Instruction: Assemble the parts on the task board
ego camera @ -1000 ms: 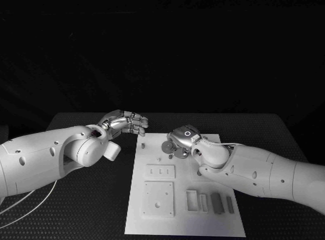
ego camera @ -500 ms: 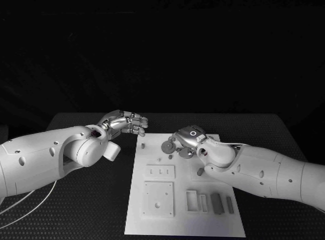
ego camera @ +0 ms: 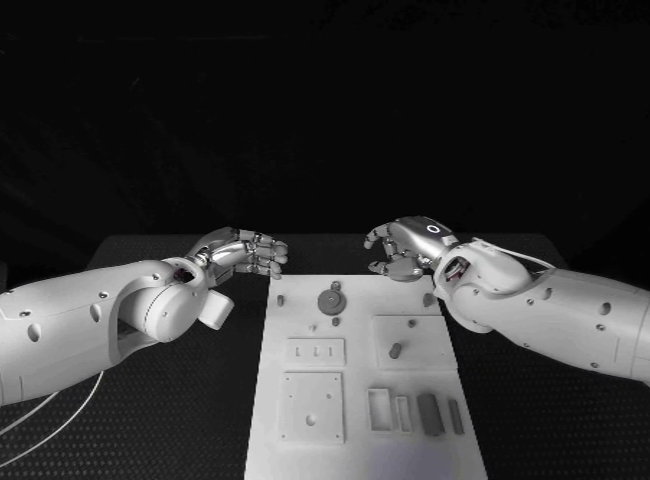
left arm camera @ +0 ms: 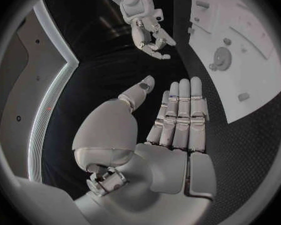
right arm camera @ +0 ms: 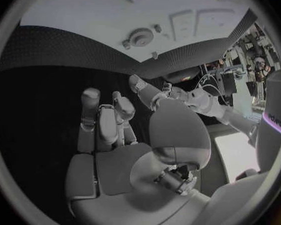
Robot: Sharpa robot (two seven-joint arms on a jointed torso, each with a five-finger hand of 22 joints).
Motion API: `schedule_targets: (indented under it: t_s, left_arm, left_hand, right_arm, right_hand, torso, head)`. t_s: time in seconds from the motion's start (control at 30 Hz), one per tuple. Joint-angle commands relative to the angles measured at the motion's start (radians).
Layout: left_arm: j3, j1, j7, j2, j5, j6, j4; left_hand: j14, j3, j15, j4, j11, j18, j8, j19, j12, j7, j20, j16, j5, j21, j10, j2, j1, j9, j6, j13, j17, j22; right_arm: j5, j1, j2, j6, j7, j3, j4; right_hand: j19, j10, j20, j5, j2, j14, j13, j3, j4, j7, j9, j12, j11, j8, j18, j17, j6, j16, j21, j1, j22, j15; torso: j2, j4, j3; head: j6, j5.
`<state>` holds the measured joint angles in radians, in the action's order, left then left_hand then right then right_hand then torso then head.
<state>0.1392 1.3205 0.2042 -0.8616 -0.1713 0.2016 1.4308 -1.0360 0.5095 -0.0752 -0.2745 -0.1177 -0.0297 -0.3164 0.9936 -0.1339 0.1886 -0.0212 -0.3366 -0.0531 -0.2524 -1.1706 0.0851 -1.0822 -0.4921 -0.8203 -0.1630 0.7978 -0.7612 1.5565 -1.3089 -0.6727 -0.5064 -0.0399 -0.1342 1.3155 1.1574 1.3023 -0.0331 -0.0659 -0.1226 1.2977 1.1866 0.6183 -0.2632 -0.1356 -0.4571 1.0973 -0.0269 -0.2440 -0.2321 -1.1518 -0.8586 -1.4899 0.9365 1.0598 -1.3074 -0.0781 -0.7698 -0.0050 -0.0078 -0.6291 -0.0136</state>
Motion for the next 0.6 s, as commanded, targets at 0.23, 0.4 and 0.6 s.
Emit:
schedule_targets:
  t_s: [0.23,0.4,0.6]
  left_arm:
    - [-0.001,0.001,0.018,0.010,-0.002,-0.030,-0.014]
    - [-0.001,0.001,0.019,0.014,-0.002,-0.033,-0.020]
    - [-0.001,0.001,0.020,0.013,-0.002,-0.034,-0.022]
  left_hand:
    - [-0.007,-0.005,-0.003,-0.001,0.001,-0.020,-0.007,-0.007,-0.003,-0.003,0.000,0.006,0.004,0.005,-0.008,-0.004,0.004,-0.003,-0.012,-0.003,0.003,-0.002]
    - [-0.007,-0.005,-0.003,-0.001,0.001,-0.020,-0.007,-0.007,-0.003,-0.004,0.000,0.006,0.004,0.005,-0.008,-0.004,0.005,-0.003,-0.012,-0.003,0.004,-0.002]
    - [-0.007,-0.006,-0.003,-0.002,0.000,-0.020,-0.007,-0.007,-0.001,-0.004,0.001,0.007,0.004,0.005,-0.006,-0.003,0.005,-0.003,-0.011,-0.003,0.004,-0.002]
  right_arm:
    - [-0.388,-0.005,-0.094,0.149,0.275,0.006,-0.052]
    - [-0.384,0.006,-0.131,0.186,0.301,0.005,-0.106]
    - [-0.358,0.034,-0.151,0.181,0.314,0.005,-0.171]
  right_hand:
    - [-0.038,-0.068,0.015,-0.002,0.002,-0.080,-0.020,-0.010,-0.014,-0.010,0.005,-0.042,-0.006,-0.004,-0.030,0.064,-0.003,0.027,-0.019,-0.004,-0.018,0.007]
    - [-0.051,-0.082,0.022,-0.002,-0.009,-0.108,-0.019,-0.016,-0.018,-0.007,0.006,-0.045,-0.004,-0.003,-0.030,0.085,0.000,0.036,-0.024,-0.003,-0.019,0.006]
    - [-0.065,-0.095,0.030,-0.002,-0.030,-0.137,-0.019,-0.019,-0.016,-0.002,0.008,-0.048,0.001,-0.002,-0.030,0.105,0.006,0.044,-0.029,0.000,-0.019,0.002]
  torso:
    - [0.014,-0.0201,-0.0012]
    - [0.018,-0.0261,0.0018]
    - [0.020,-0.0319,0.0053]
  head:
    - [0.007,0.004]
    - [0.008,0.007]
    - [0.008,0.011]
